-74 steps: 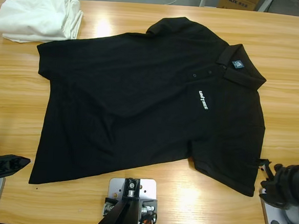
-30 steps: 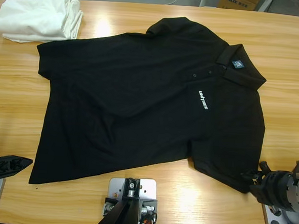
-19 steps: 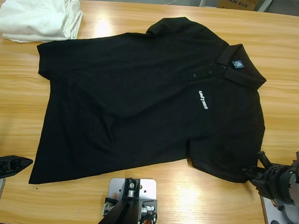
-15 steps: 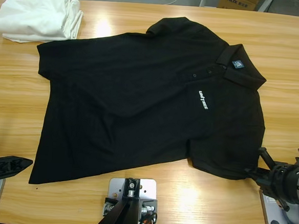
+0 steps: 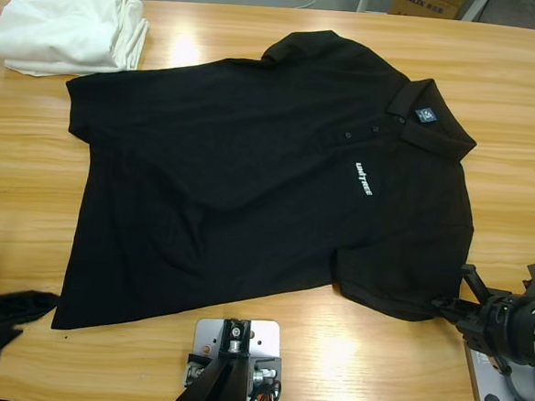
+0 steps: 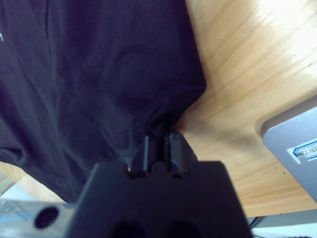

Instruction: Fold clothes

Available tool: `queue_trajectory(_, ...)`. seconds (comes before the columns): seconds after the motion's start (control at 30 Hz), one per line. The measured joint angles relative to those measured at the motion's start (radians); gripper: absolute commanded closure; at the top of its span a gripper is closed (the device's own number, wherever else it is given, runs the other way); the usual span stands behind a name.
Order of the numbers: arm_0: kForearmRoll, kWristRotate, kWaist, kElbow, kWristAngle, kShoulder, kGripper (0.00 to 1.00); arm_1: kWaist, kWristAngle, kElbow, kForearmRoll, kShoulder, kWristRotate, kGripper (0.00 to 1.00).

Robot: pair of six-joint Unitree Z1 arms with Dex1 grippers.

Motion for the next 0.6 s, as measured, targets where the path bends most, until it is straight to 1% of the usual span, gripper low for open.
queue_trajectory(0.17,0.0,-0.399,-0.26,0.045,0.047,0.057,0.0,0.0,0.001,0.001,0.0,0.0,0.0,1.0)
queue_trajectory(0.23,0.0,-0.528,-0.355,0.062,0.091,0.087,0.0,0.0,0.004,0.001,0.0,0.0,0.0,1.0)
queue_trajectory(0.27,0.0,-0.569,-0.386,0.072,0.118,0.104,0.0,0.0,0.005,0.001,0.0,0.0,0.0,1.0)
queue_trajectory(0.33,0.0,-0.608,-0.418,0.093,0.163,0.135,0.005,0.0,0.008,0.002,0.0,0.0,0.0,1.0)
queue_trajectory(0.43,-0.008,-0.628,-0.431,0.134,0.218,0.172,0.039,0.0,0.009,0.004,0.0,0.0,0.0,1.0)
queue_trajectory(0.53,-0.056,-0.632,-0.437,0.176,0.269,0.21,0.096,0.0,0.009,0.006,0.0,-0.001,0.0,1.0)
queue_trajectory(0.6,-0.084,-0.632,-0.44,0.188,0.278,0.234,0.128,0.0,0.009,0.007,0.0,-0.002,0.0,1.0)
